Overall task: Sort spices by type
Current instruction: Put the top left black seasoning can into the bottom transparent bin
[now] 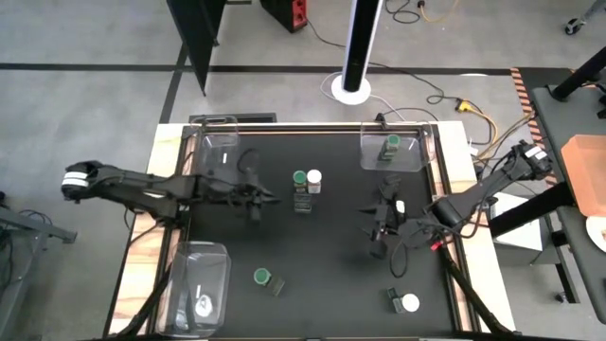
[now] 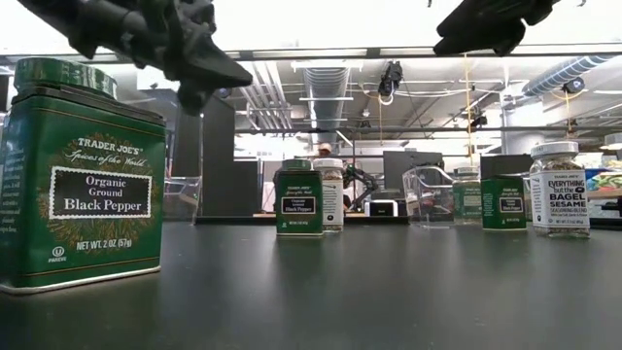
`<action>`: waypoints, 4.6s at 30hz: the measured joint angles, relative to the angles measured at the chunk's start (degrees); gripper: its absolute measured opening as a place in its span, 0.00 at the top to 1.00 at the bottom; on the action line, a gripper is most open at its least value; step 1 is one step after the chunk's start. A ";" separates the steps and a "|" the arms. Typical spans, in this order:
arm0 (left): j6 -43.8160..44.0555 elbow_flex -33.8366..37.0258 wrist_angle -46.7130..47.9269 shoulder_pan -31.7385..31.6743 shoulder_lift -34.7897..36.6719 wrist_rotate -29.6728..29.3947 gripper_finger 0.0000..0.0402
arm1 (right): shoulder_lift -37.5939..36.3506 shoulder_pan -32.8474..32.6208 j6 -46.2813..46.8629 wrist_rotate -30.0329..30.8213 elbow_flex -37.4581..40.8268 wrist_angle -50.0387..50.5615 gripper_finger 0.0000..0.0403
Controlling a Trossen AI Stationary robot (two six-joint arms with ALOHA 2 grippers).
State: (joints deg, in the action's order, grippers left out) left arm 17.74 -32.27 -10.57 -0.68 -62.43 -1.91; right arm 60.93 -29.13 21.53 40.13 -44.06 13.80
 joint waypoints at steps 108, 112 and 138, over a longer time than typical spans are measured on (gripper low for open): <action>22.86 -30.06 47.78 35.29 -4.37 -19.59 0.73 | -0.50 -3.25 -13.08 10.57 6.41 -13.33 0.50; 41.23 -38.65 68.15 42.66 -7.87 -27.36 0.73 | -0.50 -2.42 -13.50 10.44 6.41 -13.41 0.50; 109.00 -72.00 100.58 61.29 -40.63 -10.05 0.73 | -0.55 -0.78 -22.31 4.43 6.04 -22.29 0.50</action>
State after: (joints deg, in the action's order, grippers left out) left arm 126.74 -104.28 90.01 60.61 -103.06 -11.96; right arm 60.38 -29.92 -0.78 44.56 -38.02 -8.49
